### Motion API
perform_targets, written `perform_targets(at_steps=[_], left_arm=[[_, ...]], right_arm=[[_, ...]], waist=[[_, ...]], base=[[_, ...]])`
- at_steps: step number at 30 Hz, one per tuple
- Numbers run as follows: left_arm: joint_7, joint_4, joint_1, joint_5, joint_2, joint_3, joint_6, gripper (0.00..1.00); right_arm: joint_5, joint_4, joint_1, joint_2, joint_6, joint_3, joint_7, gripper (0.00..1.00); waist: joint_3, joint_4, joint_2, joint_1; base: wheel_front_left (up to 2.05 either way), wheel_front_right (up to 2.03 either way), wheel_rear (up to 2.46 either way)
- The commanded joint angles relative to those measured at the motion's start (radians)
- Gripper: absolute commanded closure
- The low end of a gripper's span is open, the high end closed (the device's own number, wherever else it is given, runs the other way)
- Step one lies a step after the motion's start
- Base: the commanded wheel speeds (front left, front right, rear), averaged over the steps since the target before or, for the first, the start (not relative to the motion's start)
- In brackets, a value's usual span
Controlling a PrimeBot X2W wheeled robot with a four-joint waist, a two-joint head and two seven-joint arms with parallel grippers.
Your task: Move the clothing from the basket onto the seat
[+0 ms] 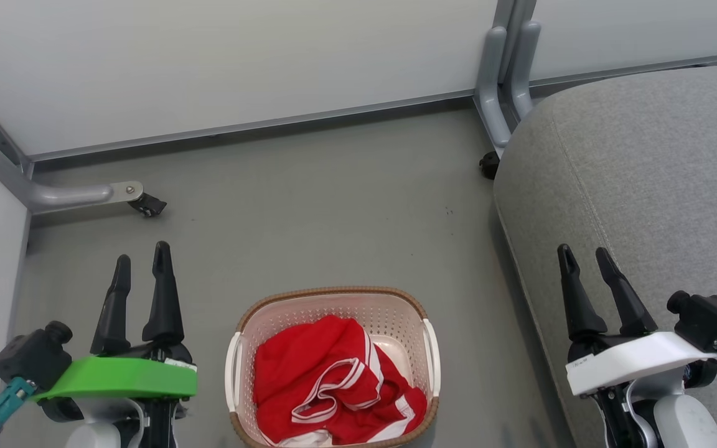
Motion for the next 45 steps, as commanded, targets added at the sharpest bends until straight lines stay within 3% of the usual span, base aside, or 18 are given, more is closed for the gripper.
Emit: perform_targets(at_steps=[1, 45], left_arm=[[-0.012, -0.018, -0.018, 0.035, 0.008, -0.003, 0.001, 0.00], [-0.111, -0.072, 0.028, 0.401, 0.011, -0.039, 0.001, 0.00]], right_arm=[[-0.034, -0.019, -0.018, -0.006, 0.000, 0.004, -0.012, 0.00], [-0.451, -0.099, 0.032, -0.010, 0.000, 0.026, -0.112, 0.00]], waist=[[0.002, 0.000, 0.0000, -0.0001], [0.007, -0.001, 0.0000, -0.0001]], base=[[0.00, 0.00, 0.00], [0.00, 0.00, 0.00]])
